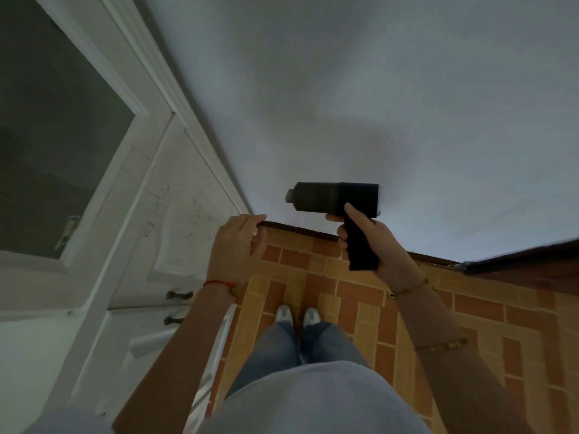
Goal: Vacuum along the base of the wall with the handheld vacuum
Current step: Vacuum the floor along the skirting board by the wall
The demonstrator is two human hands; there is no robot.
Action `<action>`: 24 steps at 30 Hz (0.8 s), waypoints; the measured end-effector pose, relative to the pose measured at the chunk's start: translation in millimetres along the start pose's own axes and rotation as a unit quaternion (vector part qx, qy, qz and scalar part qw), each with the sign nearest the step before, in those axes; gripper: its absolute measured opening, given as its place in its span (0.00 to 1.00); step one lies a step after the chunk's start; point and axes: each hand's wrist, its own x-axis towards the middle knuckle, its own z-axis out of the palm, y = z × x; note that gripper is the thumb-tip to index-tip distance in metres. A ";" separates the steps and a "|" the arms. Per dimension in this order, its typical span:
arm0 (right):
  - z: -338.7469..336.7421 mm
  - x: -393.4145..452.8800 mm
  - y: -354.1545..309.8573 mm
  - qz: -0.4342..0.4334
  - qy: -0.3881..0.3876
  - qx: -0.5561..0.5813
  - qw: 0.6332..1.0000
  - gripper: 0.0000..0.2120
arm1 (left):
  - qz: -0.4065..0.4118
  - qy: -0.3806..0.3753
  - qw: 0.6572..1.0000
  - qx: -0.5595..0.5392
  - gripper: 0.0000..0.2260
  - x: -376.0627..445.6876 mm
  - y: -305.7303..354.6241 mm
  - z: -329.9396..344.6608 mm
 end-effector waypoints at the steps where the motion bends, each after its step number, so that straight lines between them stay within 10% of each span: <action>1: -1.3 8.4 2.8 -0.002 0.011 -0.012 1.000 0.23 | -0.004 -0.006 1.000 0.001 0.14 2.1 -6.7 7.1; 24: -165.6 366.3 330.8 0.004 0.117 -0.151 0.982 0.08 | -0.010 -0.117 0.990 0.078 0.18 -32.4 -308.0 430.6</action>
